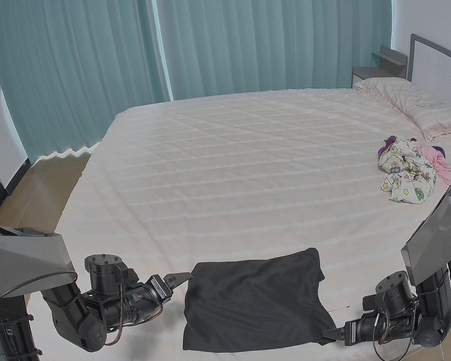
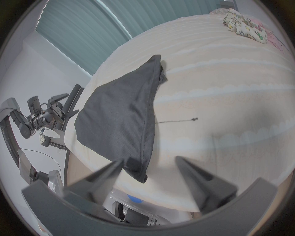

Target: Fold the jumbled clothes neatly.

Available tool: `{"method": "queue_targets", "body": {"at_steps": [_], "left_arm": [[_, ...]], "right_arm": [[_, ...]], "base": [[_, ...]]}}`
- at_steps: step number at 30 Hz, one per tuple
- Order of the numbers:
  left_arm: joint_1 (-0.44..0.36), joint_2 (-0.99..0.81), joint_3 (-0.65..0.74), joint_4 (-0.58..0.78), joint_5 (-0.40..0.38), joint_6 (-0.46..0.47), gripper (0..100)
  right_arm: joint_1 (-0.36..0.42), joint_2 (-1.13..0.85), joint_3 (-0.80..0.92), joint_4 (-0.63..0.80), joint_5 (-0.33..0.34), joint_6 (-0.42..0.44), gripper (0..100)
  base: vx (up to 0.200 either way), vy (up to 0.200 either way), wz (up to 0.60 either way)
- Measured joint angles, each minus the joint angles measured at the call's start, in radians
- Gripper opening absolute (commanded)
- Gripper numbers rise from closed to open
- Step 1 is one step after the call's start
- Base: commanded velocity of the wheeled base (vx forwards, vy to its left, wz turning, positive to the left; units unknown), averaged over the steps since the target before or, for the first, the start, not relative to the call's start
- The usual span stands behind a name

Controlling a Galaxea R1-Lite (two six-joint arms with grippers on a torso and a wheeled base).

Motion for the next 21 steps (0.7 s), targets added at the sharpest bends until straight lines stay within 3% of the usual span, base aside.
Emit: {"method": "queue_targets", "body": {"at_steps": [8,14,21], "left_arm": [[0.001,0.004,-0.005,0.0,-0.001,-0.001,100],[0.0,0.011,-0.006,0.0,-0.002,-0.001,100],[-0.002,0.021,-0.009,-0.002,-0.001,-0.001,100]], "right_arm": [[-0.077,-0.097,-0.076,0.002,0.022,0.014,100],[-0.119,-0.075,-0.31,0.073,-0.009,0.041,100],[-0.144,0.003,-0.621,0.283,-0.068,0.064,100]], "base": [[0.0,0.0,0.0],[0.0,0.0,0.0],[0.0,0.0,0.0]]}}
